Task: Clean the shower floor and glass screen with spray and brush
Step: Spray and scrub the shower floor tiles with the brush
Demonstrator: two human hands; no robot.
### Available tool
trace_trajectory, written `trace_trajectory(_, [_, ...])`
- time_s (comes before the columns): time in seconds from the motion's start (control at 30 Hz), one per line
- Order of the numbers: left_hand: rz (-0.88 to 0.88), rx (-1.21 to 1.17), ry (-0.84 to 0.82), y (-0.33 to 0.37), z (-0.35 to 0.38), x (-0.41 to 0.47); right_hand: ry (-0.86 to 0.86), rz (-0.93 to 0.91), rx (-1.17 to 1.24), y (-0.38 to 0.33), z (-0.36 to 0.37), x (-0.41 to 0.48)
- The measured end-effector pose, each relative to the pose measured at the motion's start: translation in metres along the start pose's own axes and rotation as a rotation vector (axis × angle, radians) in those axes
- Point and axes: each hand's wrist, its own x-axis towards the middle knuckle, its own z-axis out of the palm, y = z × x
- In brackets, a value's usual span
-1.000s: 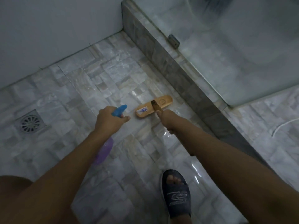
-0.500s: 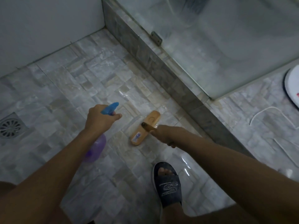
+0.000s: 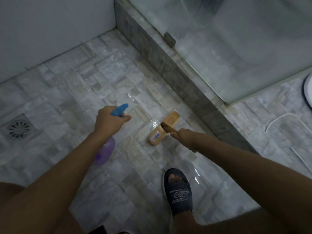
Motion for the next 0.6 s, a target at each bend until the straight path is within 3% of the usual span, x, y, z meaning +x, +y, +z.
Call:
trace_trajectory(0.13, [0.000, 0.004, 0.015, 0.002, 0.001, 0.000, -0.047, -0.001, 0.059, 0.002, 0.018, -0.010])
trace_trajectory(0.33, [-0.034, 0.036, 0.071, -0.001, 0.002, 0.002, 0.034, -0.067, 0.125, -0.081, 0.005, 0.012])
trace_trajectory(0.5, [-0.247, 0.022, 0.234, 0.000, -0.022, 0.027, 0.068, -0.130, 0.213, -0.136, -0.023, 0.045])
trace_trajectory(0.6, [-0.273, -0.051, 0.249, 0.003, -0.036, 0.044, 0.064, -0.132, 0.214, -0.150, -0.032, 0.055])
